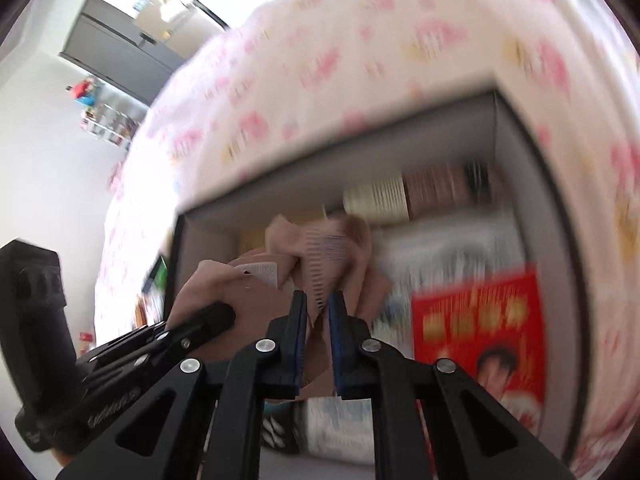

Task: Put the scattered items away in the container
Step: 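Lift the pink pouch with the left gripper over the box, then lower the pouch into the box beside the lotion tube and open left gripper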

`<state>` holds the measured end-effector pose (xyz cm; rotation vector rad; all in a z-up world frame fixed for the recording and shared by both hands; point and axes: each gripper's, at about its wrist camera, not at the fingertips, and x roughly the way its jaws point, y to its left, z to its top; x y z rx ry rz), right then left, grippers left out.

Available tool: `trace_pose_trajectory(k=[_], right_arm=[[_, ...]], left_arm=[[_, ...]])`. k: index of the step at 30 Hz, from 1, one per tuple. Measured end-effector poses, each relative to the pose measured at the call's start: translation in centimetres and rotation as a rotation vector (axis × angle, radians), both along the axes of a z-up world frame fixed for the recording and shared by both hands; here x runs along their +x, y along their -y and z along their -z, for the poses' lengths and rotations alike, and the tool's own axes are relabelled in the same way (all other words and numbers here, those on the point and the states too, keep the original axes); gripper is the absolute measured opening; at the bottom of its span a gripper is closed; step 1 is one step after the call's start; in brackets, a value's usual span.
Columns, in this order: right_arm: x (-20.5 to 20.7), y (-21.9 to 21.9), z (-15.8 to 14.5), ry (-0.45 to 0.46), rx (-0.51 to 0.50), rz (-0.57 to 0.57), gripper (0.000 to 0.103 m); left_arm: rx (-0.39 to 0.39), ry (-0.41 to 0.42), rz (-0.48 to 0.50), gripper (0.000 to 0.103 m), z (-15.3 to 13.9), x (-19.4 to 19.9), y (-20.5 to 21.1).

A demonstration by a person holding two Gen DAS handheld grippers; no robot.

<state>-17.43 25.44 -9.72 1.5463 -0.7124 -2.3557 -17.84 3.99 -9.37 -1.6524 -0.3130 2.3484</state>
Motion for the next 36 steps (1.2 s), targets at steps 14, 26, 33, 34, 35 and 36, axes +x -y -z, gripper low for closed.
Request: trace_pose_trajectory(k=[14,26,33,34,35,36], right_arm=[[1.7,1.0,2.0,0.137,0.021,-0.092,0.009],[1.7,1.7,2.7,0.155,0.171,-0.109,0.01],[-0.8,2.3,3.3,0.183,0.171,-0.133,0.011],[-1.0,2.5,3.4,0.188,0.165,-0.137,0.011],[-1.0,2.7,3.4,0.189,0.165,-0.139,0.011],[-0.9,2.8,3.3,0.182,0.166,-0.139,0.011]], left_arm=[[0.176,-0.016,0.076,0.026,0.1,0.8,1.3],[-0.089,0.201,0.154,0.024,5.2,-1.2,-2.8],[-0.145,0.124,0.038,0.024,4.8,-4.3,-1.5],[-0.111,0.117,0.032,0.024,4.6,-4.1,-1.1],[-0.081,0.107,0.03,0.024,4.2,-3.8,-0.8],[-0.057,0.092,0.032,0.024,3.7,-3.3,-0.5]])
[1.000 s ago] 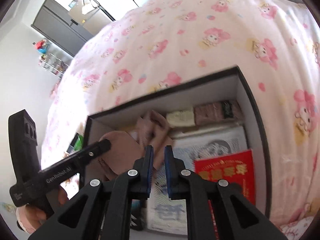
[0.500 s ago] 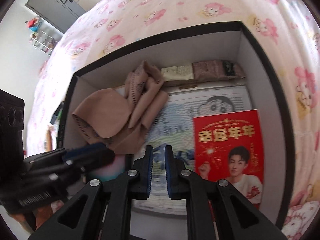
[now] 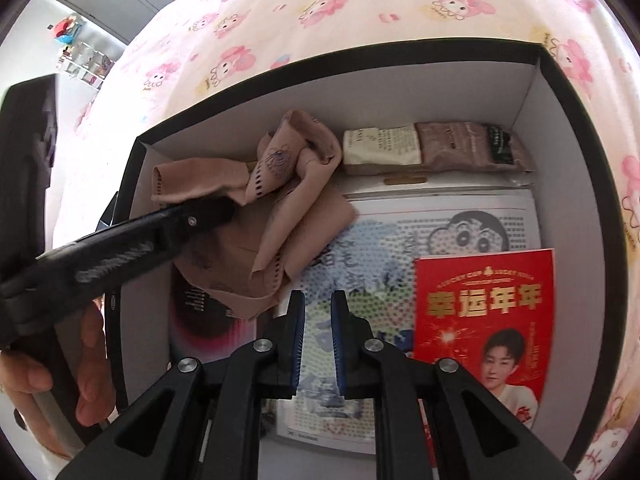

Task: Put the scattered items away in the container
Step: 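Lower the pouch into the box beside the lotion tube and open left gripper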

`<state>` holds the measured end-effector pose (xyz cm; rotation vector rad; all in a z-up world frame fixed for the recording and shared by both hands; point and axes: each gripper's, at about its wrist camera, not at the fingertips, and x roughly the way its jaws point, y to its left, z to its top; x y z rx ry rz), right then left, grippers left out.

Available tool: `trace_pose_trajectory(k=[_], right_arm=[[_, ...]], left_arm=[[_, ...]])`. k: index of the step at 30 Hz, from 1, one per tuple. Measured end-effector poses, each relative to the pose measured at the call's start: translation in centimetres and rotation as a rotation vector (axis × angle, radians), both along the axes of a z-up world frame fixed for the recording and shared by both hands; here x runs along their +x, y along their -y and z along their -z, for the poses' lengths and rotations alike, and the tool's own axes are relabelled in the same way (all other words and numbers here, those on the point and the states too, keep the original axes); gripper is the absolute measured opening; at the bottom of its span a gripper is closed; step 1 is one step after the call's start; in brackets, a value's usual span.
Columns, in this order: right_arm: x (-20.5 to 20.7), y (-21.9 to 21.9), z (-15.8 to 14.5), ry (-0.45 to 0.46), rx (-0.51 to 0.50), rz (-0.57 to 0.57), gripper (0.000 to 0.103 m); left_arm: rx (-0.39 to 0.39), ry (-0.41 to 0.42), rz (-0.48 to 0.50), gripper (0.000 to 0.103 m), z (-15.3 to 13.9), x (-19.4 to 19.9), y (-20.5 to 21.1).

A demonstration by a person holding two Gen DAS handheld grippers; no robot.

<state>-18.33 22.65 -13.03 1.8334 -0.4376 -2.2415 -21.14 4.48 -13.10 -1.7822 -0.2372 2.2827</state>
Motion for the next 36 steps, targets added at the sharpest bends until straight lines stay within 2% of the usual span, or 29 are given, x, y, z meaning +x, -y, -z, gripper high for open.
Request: trace_pose_trajectory(k=[2,4,7,8,9,12,14,20,24,28,30,35,36], right_arm=[[0.6,0.4,-0.5,-0.023,0.012,-0.007,0.011],[1.0,1.3,-0.9,-0.047,0.068,-0.015,0.011],[2.0,1.2,-1.5,-0.078,0.17,-0.044,0.011],[2.0,1.0,-1.5,-0.075,0.176,-0.048,0.011],[1.9,0.7,-1.4,-0.065,0.168,-0.052,0.011],[1.1,0.4,-0.8,-0.019,0.111,-0.073,0.011],[0.3,0.6,-0.5,-0.008,0.066,-0.088,0.011],[-3.3,1.2,0.0,0.012,0.063,-0.117,0.011],[-5.5,1.7,0.2,0.016,0.063,-0.113,0.011],[-7.4,1.7,0.6,0.006,0.042,-0.072,0.011],[-7.7,1.8,0.7,-0.012,0.069,-0.072,0.011],[-8.1,0.8,-0.8,-0.035,0.078,-0.032,0.012],[-7.9,0.4,-1.3,-0.047,0.075,-0.023,0.012]], left_arm=[[0.049,-0.013,0.015,0.024,-0.8,1.2,0.5],[0.115,0.001,0.037,0.024,-1.4,2.3,0.9],[0.167,0.07,0.115,0.024,-1.2,3.2,0.0],[0.187,0.096,0.137,0.024,-0.9,3.4,-0.3],[0.182,0.115,0.16,0.024,-0.5,3.7,-0.9],[0.069,0.128,0.199,0.025,0.2,4.0,-2.5],[0.037,0.15,0.181,0.024,1.1,3.2,-2.6],[-0.058,0.099,0.078,0.024,0.7,-1.4,-1.6],[-0.005,0.077,0.026,0.024,0.7,-3.2,-0.6],[-0.025,0.044,0.018,0.023,0.8,-3.9,-0.8],[-0.005,0.052,0.004,0.023,1.1,-4.3,-0.5],[-0.021,0.061,0.006,0.028,1.8,-5.6,-0.8],[-0.027,0.067,0.004,0.028,2.1,-4.5,-0.5]])
